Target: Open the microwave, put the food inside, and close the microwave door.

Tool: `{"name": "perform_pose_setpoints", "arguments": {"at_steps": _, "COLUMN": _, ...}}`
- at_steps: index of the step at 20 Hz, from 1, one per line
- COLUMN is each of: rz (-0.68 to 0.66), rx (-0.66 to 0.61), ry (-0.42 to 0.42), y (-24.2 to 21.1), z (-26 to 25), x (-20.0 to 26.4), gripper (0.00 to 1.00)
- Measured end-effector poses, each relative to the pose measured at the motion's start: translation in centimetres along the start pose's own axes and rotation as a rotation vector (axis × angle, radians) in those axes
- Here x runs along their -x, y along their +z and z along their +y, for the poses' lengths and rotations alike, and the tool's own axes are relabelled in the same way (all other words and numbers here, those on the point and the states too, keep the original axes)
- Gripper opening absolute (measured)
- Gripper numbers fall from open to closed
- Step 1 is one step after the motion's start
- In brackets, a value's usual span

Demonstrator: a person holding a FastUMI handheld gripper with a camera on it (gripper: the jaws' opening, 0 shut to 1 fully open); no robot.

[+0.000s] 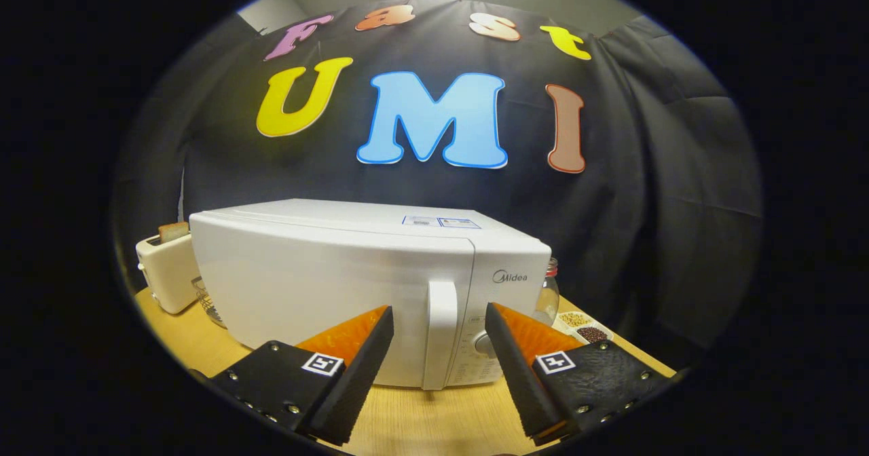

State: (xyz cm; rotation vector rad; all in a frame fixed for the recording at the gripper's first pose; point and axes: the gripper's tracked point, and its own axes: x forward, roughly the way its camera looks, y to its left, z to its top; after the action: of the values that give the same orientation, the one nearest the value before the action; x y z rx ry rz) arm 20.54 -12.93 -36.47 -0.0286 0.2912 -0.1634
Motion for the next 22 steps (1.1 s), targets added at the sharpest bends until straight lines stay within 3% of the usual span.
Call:
{"name": "perform_pose_setpoints", "arguments": {"at_steps": 2, "rz": 0.000, "rx": -0.006, "ry": -0.004, "y": -0.4, "z": 0.0, "x": -0.9, "gripper": 0.84}}
{"name": "perform_pose_setpoints", "arguments": {"at_steps": 4, "rz": -0.014, "rx": -0.014, "ry": 0.013, "y": -0.3, "z": 0.3, "x": -1.7, "gripper": 0.71}}
{"name": "perform_pose_setpoints", "arguments": {"at_steps": 5, "rz": -0.006, "rx": -0.016, "ry": 0.005, "y": -0.8, "z": 0.1, "x": -1.9, "gripper": 0.53}}
{"name": "perform_pose_setpoints", "arguments": {"at_steps": 7, "rz": 0.000, "rx": -0.034, "ry": -0.005, "y": -0.7, "z": -0.1, "x": -1.9, "gripper": 0.36}}
{"name": "perform_pose_setpoints", "arguments": {"at_steps": 10, "rz": 0.048, "rx": -0.113, "ry": 0.025, "y": -1.0, "z": 0.0, "x": -2.1, "gripper": 0.27}}
{"name": "perform_pose_setpoints", "arguments": {"at_steps": 11, "rz": 0.060, "rx": -0.113, "ry": 0.032, "y": -0.9, "z": 0.1, "x": -1.7, "gripper": 0.19}}
{"name": "perform_pose_setpoints", "arguments": {"at_steps": 16, "rz": 0.089, "rx": -0.116, "ry": 0.051, "y": -1.1, "z": 0.1, "x": -1.1, "gripper": 0.19}}
{"name": "perform_pose_setpoints", "arguments": {"at_steps": 17, "rz": 0.087, "rx": -0.115, "ry": 0.050, "y": -1.1, "z": 0.2, "x": -0.9, "gripper": 0.12}}
{"name": "perform_pose_setpoints", "arguments": {"at_steps": 22, "rz": 0.088, "rx": -0.111, "ry": 0.058, "y": -1.1, "z": 0.2, "x": -0.9, "gripper": 0.12}}
